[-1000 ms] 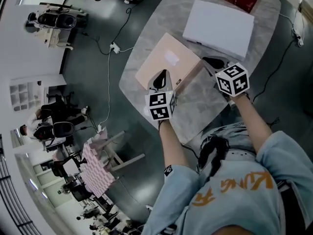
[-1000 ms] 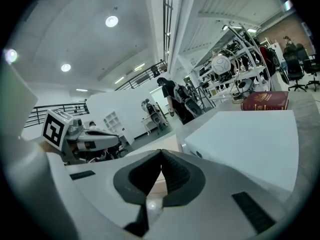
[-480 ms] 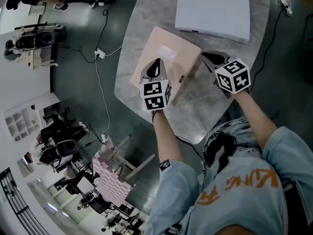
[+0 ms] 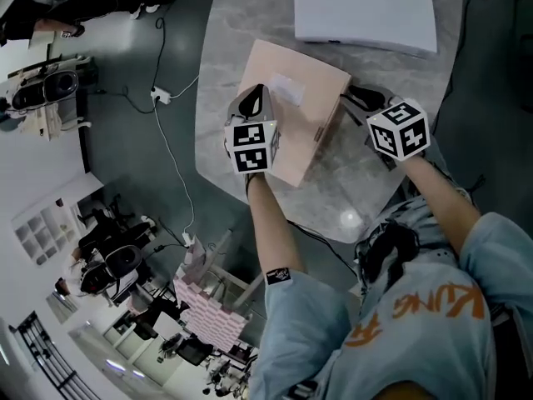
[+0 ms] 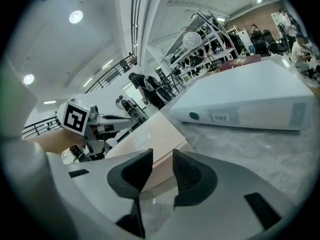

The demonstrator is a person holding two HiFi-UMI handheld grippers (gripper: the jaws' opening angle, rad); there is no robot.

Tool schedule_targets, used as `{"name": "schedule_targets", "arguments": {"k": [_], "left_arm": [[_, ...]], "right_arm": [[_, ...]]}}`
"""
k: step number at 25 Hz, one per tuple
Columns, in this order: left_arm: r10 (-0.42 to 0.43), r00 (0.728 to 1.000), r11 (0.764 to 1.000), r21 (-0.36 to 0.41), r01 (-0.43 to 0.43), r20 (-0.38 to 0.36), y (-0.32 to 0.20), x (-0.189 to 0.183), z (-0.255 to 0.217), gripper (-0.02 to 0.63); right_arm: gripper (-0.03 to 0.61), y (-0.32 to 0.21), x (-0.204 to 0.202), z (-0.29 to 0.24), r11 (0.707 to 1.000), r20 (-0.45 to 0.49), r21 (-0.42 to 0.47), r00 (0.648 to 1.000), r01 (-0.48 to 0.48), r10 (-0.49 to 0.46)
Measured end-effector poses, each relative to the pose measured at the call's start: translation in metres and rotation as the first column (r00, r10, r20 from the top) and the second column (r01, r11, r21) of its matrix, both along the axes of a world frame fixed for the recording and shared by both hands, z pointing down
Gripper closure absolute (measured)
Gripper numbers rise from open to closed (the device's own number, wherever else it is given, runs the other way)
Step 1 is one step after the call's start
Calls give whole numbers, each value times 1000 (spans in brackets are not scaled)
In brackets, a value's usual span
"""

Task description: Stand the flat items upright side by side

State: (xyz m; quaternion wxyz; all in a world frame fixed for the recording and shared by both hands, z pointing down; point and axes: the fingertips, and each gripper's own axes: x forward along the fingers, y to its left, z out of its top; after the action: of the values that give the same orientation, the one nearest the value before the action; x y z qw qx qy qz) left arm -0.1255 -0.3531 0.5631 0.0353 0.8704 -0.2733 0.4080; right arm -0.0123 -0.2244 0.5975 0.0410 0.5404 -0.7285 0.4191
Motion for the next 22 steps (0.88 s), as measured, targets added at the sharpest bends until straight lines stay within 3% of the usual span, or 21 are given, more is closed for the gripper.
{"name": "schedule_targets", "arguments": {"k": [6, 10, 13, 22], "left_arm": [[84, 996, 995, -57, -84, -5, -37, 12, 17, 468], [134, 991, 978, -158, -137, -29, -49, 21, 24, 290], [180, 984, 961, -212, -179, -16, -63, 30, 34, 226], [173, 971, 876, -425, -229, -168, -72, 49, 42, 176]], "right_arm": [[340, -9, -5, 16, 997, 56, -72, 998, -27, 31], [272, -7, -12, 12, 994, 114, -99, 992, -43, 54], [237, -13, -10, 12, 992, 135, -115, 989, -46, 61], [189, -28, 1, 14, 980, 148, -185, 984, -69, 98]]}}
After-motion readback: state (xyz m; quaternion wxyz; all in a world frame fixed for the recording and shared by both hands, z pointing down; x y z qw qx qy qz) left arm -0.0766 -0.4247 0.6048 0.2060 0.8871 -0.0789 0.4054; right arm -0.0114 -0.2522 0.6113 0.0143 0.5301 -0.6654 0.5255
